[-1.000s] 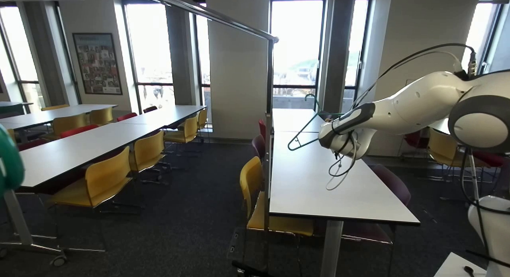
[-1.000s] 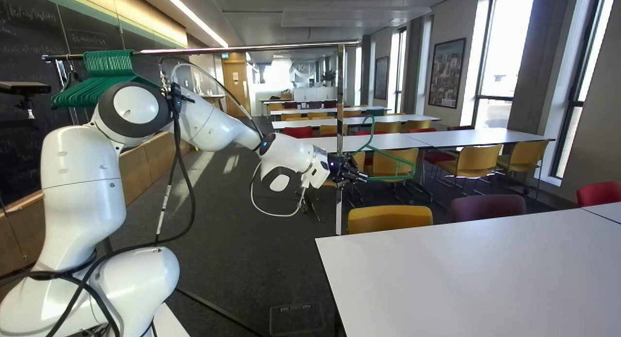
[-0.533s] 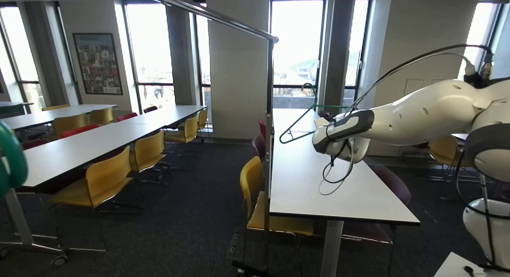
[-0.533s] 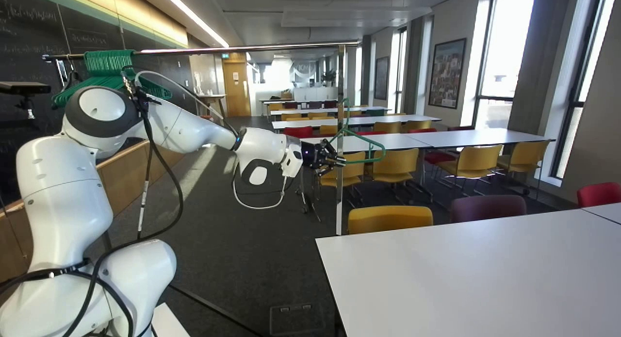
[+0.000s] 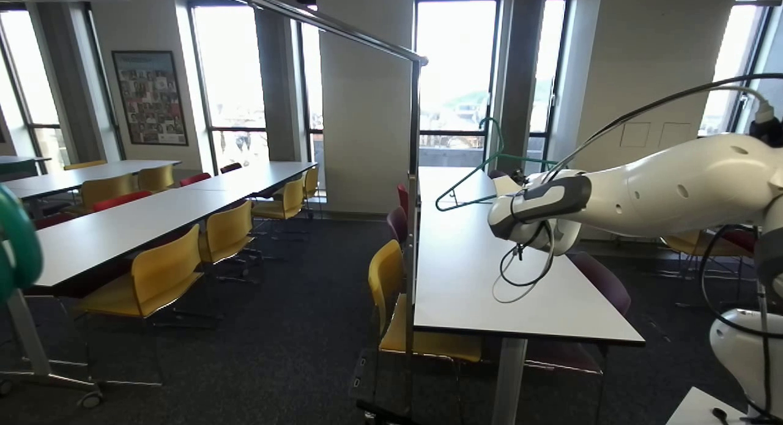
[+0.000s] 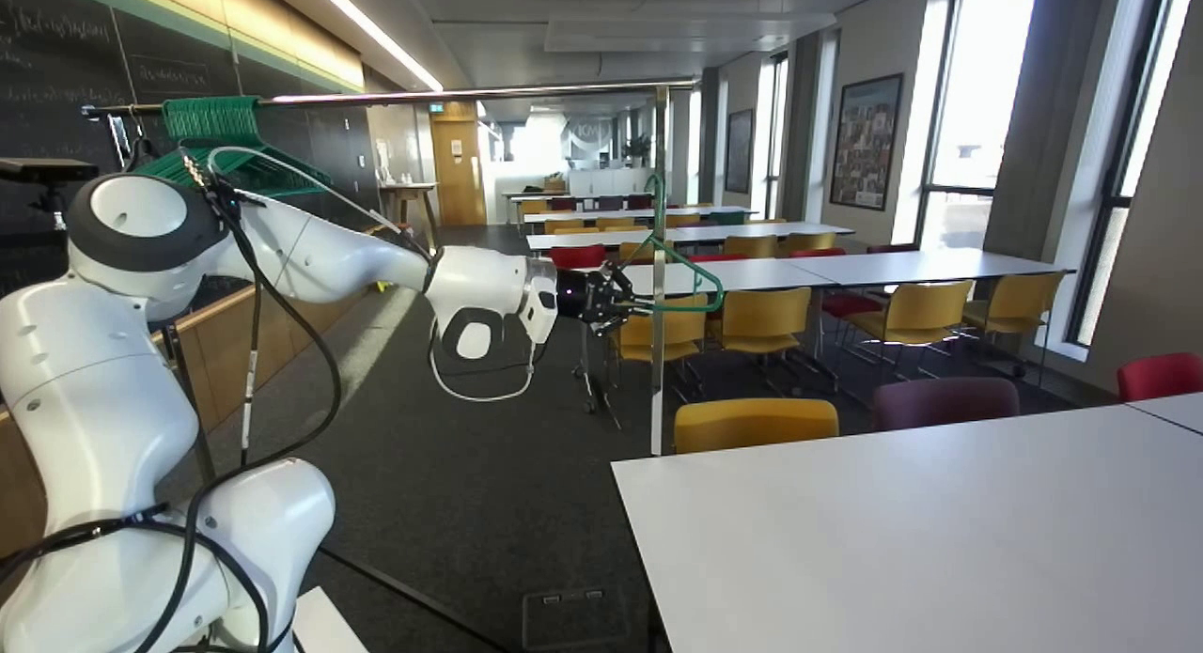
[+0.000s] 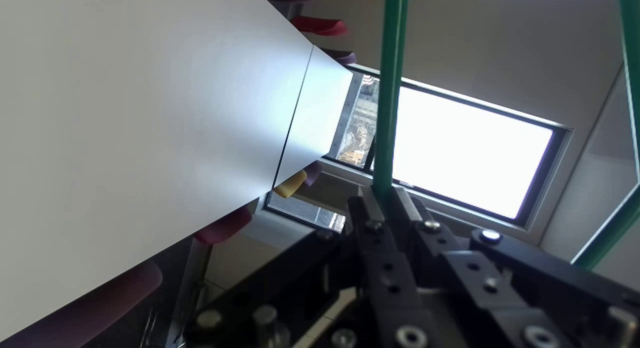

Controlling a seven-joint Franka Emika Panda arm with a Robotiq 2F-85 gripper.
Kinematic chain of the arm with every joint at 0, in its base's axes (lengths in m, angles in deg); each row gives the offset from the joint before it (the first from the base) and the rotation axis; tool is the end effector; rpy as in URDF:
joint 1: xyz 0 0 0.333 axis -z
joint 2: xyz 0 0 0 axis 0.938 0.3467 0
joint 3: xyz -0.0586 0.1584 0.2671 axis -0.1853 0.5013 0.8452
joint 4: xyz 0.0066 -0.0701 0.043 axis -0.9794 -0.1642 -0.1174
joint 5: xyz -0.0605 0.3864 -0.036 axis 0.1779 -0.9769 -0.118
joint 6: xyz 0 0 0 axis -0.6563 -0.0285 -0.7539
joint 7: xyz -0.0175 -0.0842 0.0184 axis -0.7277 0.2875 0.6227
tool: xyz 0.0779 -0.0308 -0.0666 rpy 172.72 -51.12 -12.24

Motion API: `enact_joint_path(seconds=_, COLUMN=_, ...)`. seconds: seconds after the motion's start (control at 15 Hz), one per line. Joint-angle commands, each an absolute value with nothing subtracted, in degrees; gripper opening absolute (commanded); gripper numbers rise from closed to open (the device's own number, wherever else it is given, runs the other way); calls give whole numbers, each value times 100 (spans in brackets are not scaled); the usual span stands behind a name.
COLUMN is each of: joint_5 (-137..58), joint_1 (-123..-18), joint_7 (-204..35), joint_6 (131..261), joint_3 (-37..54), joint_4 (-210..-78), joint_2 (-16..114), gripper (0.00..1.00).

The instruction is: Hang the coat hanger on the silver rod

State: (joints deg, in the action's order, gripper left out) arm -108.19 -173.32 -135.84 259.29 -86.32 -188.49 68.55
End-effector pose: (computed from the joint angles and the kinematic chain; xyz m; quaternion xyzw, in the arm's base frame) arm 0.4796 0.0077 0.4972 -0.4770 0.6321 -0.5664 0.2284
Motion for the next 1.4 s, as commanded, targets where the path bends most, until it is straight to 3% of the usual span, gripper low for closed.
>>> enact_joint_path(seconds=0.0, joint_5=-11025, joint_1=-18012, joint_7=-13626, joint_6=25929, joint_3=-9312, joint_4=-19080, joint_2=7049, gripper=2)
enact_joint_path(seconds=0.13, joint_5=-11182, joint_1=-18281, joint_7=-13192, joint_6=25927, joint_3=-9507, joint_4=-19117, joint_2=6948, gripper=2)
enact_joint_path(seconds=0.2, joint_5=-10942, joint_1=-17917, joint_7=-13522, joint_6=25929, joint_3=-9207, joint_4=-18993, joint_2=6929, gripper=9)
enact_joint_path(seconds=0.67, joint_5=-11043, joint_1=-18132, joint_7=-13385, joint_6=25929, joint_3=-9340, joint_4=-19085, joint_2=6929, gripper=9)
enact_joint_path(seconds=0.73, joint_5=-11043, joint_1=-18132, joint_7=-13385, joint_6=25929, joint_3=-9340, joint_4=-19085, joint_2=6929, gripper=2)
enact_joint_path(seconds=0.8, joint_5=-11023, joint_1=-18077, joint_7=-13439, joint_6=25927, joint_3=-9334, joint_4=-19030, joint_2=7036, gripper=2)
enact_joint_path(seconds=1.07, joint_5=-10849, joint_1=-17516, joint_7=-13573, joint_6=25933, joint_3=-9114, joint_4=-18265, joint_2=7644, gripper=2)
enact_joint_path(seconds=1.33, joint_5=-11169, joint_1=-16324, joint_7=-13358, joint_6=25931, joint_3=-8596, joint_4=-17074, joint_2=8062, gripper=2)
